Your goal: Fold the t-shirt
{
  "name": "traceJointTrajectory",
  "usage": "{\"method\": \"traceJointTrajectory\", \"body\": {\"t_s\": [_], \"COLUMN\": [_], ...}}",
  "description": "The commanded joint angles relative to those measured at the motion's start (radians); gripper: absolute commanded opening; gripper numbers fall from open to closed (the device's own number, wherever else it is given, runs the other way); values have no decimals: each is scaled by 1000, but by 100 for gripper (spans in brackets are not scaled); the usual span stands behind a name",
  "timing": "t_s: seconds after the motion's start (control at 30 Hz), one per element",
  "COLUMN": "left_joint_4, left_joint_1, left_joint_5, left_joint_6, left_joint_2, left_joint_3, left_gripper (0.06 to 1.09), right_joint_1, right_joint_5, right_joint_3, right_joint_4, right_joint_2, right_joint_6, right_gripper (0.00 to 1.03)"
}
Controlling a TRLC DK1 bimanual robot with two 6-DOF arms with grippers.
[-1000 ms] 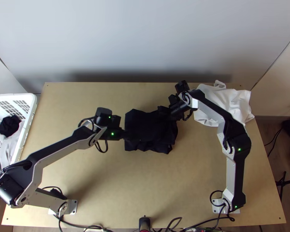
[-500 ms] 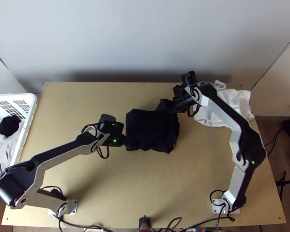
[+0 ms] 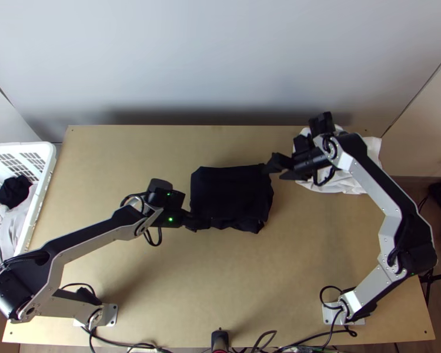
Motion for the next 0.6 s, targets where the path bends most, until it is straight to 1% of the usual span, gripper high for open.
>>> {"method": "traceJointTrajectory", "body": {"t_s": [0.0, 0.13, 0.27, 0.4, 0.53, 0.57], "left_joint_4": [-16, -42, -82, -99, -107, -108], "left_joint_1": [27, 36, 65, 92, 96, 96], "left_joint_5": [-1, 0, 0, 0, 0, 0], "left_joint_6": [18, 23, 23, 23, 20, 17], "left_joint_2": [-28, -45, -60, -62, -62, -63], "left_joint_3": [-11, 15, 61, 81, 92, 95], "left_gripper": [78, 78, 78, 78, 78, 78], "right_joint_1": [-20, -36, -83, -126, -175, -183], "right_joint_5": [-18, -24, -72, -119, -204, -238], "right_joint_3": [-80, -109, -235, -307, -318, -320], "right_joint_4": [8, 24, 150, 258, 318, 332], "right_joint_2": [-58, -50, -47, -21, 48, 66], "right_joint_6": [6, 4, 19, 19, 21, 26], "right_gripper": [98, 98, 98, 98, 98, 98]}}
